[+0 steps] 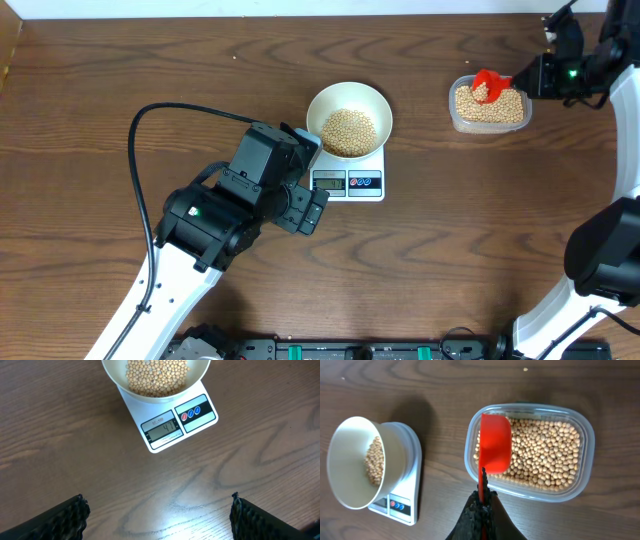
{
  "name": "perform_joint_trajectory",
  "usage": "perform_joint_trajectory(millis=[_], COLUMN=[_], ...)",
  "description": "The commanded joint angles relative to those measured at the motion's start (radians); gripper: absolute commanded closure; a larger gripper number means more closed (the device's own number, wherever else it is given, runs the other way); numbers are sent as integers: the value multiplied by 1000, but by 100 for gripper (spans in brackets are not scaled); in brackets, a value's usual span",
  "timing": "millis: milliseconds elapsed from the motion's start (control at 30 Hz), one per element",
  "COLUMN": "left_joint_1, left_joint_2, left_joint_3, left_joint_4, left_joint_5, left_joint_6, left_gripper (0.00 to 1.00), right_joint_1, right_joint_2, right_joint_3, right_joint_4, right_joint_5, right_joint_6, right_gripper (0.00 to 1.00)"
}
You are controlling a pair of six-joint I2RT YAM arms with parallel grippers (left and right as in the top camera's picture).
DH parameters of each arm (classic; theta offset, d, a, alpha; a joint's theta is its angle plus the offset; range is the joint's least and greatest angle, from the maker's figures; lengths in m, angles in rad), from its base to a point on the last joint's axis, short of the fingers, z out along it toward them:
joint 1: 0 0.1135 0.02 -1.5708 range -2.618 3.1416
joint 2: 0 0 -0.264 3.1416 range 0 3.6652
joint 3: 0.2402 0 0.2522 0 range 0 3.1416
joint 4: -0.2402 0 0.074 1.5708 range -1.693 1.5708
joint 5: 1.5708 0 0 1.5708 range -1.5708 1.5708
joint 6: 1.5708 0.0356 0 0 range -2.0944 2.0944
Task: Scoop item into bowl and weigh 50g on scale
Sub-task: 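Scoop chickpeas in the tub with the red scoop, right gripper, then carry the filled scoop left over the bowl on the scale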
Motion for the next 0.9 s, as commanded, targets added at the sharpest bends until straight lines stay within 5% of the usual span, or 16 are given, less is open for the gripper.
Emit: perform_joint_trajectory(millis=[0,367,867], left_joint_1=[6,6,6], left_joint_2=[6,6,6], left_joint_3=[25,25,25], left_joint_4=[-2,-3,-2], left_joint_5=[1,1,1], left_joint_6=[7,7,7], left_gripper=[8,8,8], right_joint_1=[-42,-52,154], right_joint_2=[-19,-19,-19], right_joint_3=[-40,-96,-94], right_joint_4=[13,174,426], right_joint_5=[-106,-371,-507], right_joint_6=[1,1,73], right_gripper=[99,99,99])
